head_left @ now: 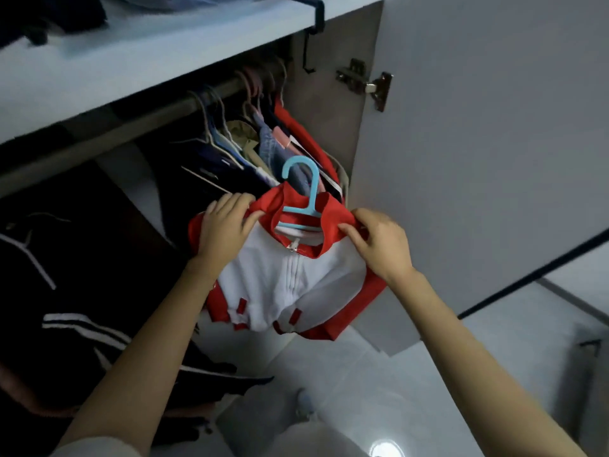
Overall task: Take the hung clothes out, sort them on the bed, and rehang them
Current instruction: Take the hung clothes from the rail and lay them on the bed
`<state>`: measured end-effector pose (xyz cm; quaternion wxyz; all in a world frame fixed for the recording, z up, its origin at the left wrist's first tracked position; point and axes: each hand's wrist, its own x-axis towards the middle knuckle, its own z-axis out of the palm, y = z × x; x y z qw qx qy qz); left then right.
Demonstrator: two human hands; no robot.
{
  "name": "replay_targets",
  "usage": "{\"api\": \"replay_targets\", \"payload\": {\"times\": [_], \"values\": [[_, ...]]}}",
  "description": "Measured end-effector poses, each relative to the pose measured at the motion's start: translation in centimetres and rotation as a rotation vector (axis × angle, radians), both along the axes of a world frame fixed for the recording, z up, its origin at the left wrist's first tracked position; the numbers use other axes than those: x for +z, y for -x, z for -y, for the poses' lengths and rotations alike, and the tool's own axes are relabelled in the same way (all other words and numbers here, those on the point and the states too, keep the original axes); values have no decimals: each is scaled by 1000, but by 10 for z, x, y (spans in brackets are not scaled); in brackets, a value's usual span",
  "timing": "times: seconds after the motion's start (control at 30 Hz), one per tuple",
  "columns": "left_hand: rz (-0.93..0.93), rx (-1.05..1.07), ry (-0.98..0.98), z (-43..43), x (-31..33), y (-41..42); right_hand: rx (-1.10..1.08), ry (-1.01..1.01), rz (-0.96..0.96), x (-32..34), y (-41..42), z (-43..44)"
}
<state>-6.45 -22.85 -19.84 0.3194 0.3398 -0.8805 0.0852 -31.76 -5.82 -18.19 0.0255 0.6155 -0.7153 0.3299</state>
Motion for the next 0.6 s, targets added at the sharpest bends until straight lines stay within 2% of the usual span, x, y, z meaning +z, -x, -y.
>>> {"api": "replay_targets", "payload": {"times": [0.13,0.23,0.33,0.5,0.6], "values": [[191,-129,206,-54,-7,57,-114,-49,62,-10,14,-61],[248,-182,236,-105,-13,99,-257,-73,59,-17,37,-117],[216,-265,194,-161,-19,141,-364,-85,67,-23,68,-180],[132,-445,40,-257,-28,204,-491,-164,277,-28,102,-291],[97,-560,-70,-313,-34,239,-622,-164,255,-23,117,-358]]}}
